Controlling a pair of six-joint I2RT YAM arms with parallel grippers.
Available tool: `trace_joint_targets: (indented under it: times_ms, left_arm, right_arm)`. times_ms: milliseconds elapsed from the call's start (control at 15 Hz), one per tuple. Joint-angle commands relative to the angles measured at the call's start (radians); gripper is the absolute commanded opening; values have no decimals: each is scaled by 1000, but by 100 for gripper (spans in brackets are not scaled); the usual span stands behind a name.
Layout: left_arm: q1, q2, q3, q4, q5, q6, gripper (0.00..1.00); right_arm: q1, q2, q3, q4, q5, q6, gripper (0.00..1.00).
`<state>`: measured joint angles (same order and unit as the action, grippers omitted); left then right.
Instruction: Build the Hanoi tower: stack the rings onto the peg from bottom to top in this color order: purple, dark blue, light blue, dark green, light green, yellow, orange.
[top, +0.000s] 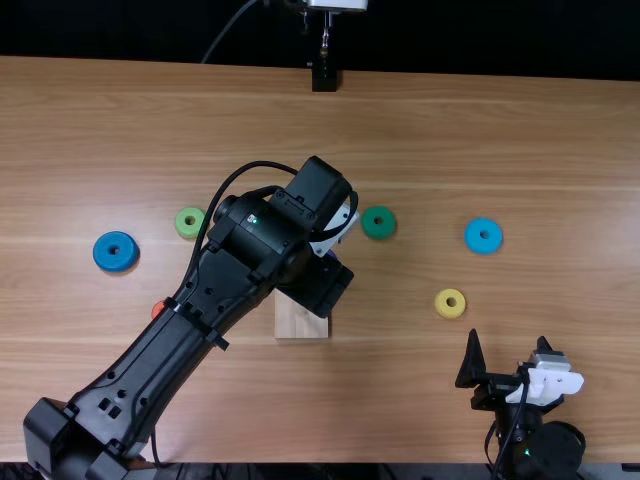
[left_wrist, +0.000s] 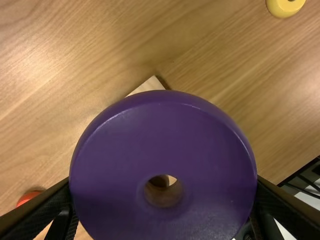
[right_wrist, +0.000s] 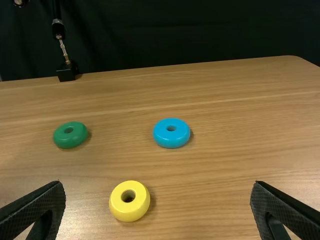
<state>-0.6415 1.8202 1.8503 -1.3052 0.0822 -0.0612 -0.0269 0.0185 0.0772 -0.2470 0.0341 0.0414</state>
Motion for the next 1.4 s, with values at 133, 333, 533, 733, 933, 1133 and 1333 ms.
trace_joint_targets:
  times_ms: [133,333,533,733,933,1133,1333]
  left_arm:
    - [11,-21,-53,-5,2,-11,0]
    - [16,-50,-86,-2,2,-9,0]
    - [19,-61,-108,6,2,-7,0]
    - [19,-61,-108,15,-1,-3,72]
    - [22,-59,-108,0,2,-11,100]
    - [22,-59,-106,11,2,-11,100]
    - [45,-61,-51,35,-9,-11,100]
  right_arm:
    - [-10,-19,-63,-69,14,-1,100]
    - [-10,-19,-63,-69,14,-1,100]
    - [-10,-19,-63,-69,14,-1,100]
    - [-10,-19,-63,-69,14,-1,100]
    - [-10,-19,-63,-69,14,-1,100]
    - [-10,-19,-63,-69,14,-1,100]
    - [-10,-19,-63,-69,14,-1,100]
